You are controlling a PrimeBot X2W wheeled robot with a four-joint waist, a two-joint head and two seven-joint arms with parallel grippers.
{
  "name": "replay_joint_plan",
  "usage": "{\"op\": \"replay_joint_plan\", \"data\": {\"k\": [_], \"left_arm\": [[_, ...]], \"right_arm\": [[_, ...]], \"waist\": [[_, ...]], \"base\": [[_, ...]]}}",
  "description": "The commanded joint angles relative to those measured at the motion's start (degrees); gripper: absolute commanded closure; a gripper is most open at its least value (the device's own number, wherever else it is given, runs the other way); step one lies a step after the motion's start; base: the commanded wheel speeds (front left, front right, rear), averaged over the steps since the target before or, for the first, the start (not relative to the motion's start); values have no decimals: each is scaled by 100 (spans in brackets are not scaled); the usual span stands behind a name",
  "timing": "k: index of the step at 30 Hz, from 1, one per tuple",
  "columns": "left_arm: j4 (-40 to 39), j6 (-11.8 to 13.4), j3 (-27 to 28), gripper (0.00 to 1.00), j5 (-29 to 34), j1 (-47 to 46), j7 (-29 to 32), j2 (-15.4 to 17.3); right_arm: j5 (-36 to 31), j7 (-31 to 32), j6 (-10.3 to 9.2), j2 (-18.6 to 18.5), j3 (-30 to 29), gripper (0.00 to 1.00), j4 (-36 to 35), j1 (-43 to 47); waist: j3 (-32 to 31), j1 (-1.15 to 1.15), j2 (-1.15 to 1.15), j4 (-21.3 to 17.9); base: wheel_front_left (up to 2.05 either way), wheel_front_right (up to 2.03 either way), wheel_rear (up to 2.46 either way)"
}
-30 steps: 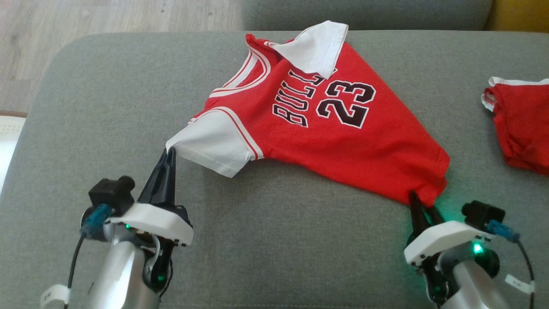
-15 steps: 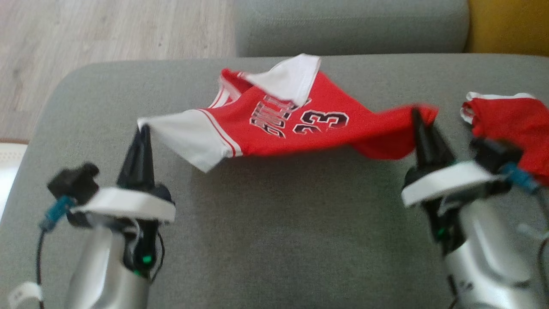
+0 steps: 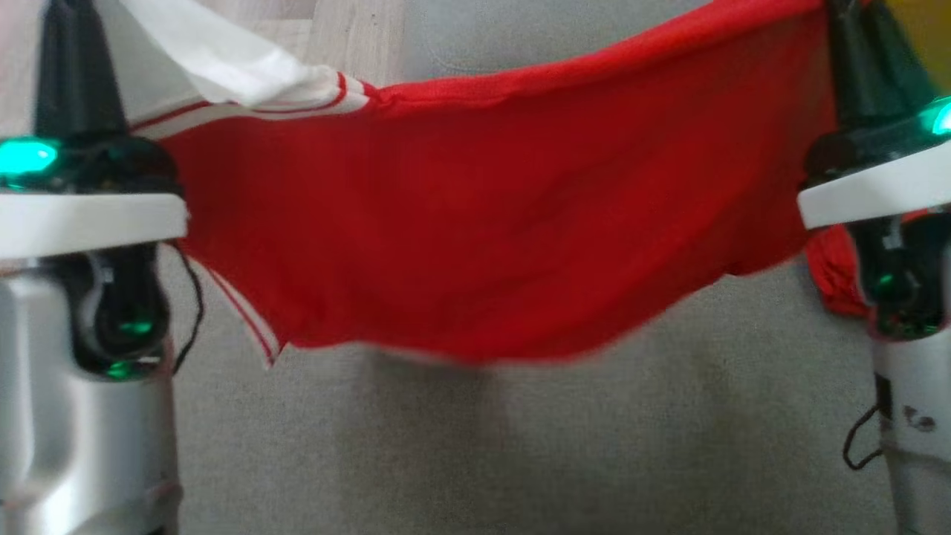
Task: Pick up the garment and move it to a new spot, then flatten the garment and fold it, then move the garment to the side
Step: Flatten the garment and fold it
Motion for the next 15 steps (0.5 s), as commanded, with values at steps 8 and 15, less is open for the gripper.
{"op": "replay_joint_plan", "data": {"k": [8, 15], "left_arm": [[-1113, 371, 291, 100, -100, -775, 966, 539], [497, 38, 37, 100, 52, -2416, 1270, 1074]], "right_arm": [[-228, 947, -5, 183, -396, 100, -950, -167], [-380, 995, -5, -93, -128, 100, 272, -1690]], "waist": [[453, 0, 0, -52], [1765, 0, 0, -203]], "base": [[0, 0, 0], [0, 0, 0]]}}
